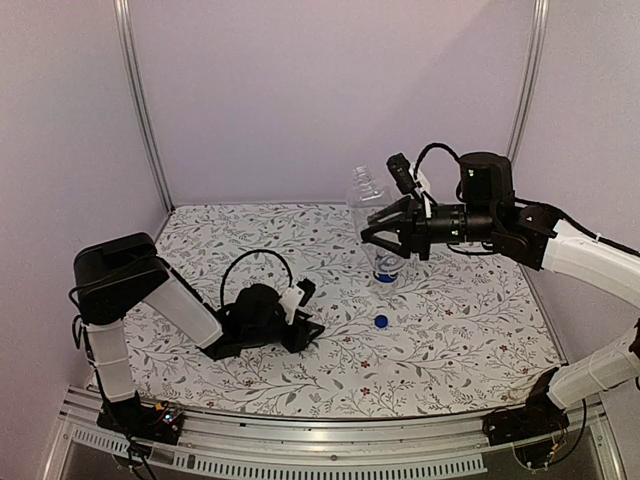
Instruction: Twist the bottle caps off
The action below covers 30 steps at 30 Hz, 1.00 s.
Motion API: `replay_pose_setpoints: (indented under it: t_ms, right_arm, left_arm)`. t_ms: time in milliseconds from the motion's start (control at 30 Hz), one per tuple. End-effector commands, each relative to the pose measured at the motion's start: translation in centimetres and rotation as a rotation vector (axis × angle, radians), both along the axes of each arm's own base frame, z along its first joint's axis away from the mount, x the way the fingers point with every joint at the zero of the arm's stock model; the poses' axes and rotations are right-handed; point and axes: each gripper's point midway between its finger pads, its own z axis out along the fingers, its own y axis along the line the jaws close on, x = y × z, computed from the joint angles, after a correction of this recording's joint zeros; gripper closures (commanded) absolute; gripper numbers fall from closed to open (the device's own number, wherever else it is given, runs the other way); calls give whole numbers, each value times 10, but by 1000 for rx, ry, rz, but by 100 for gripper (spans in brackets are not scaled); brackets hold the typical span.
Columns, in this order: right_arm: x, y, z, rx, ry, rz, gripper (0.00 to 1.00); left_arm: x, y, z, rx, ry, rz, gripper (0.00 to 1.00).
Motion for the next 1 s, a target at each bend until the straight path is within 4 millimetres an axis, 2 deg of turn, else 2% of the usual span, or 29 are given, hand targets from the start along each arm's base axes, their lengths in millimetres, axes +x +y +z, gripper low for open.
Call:
replay_pose_setpoints:
  t_ms: [0,167,300,533,667,833,967]
  right_arm:
    - [-1,-3,10,28,-26,-4,60]
    - [-1,-5,9,24,-25,-10,60]
    - [-1,-6,7,16,-24,-16,60]
    - [-3,-7,0,-8,-23,-3,59]
    - [-10,-3,-5,-13,-20,49,58]
    - [-16,4,-13,-15,-3,111,57]
    - [-23,10,-14,-3,2,170,57]
  left_arm:
    - [4,11,-8,45,28,37,47]
    - [7,19,10,43,0,71,35]
    - [5,24,41,-1,-37,83,27]
    - [-1,24,100,-34,-78,46,23]
    - [-8,24,157,-104,-140,15,23]
    - [-33,17,242,-270,-202,-111,22]
    - [-49,12,299,-384,-224,-189,20]
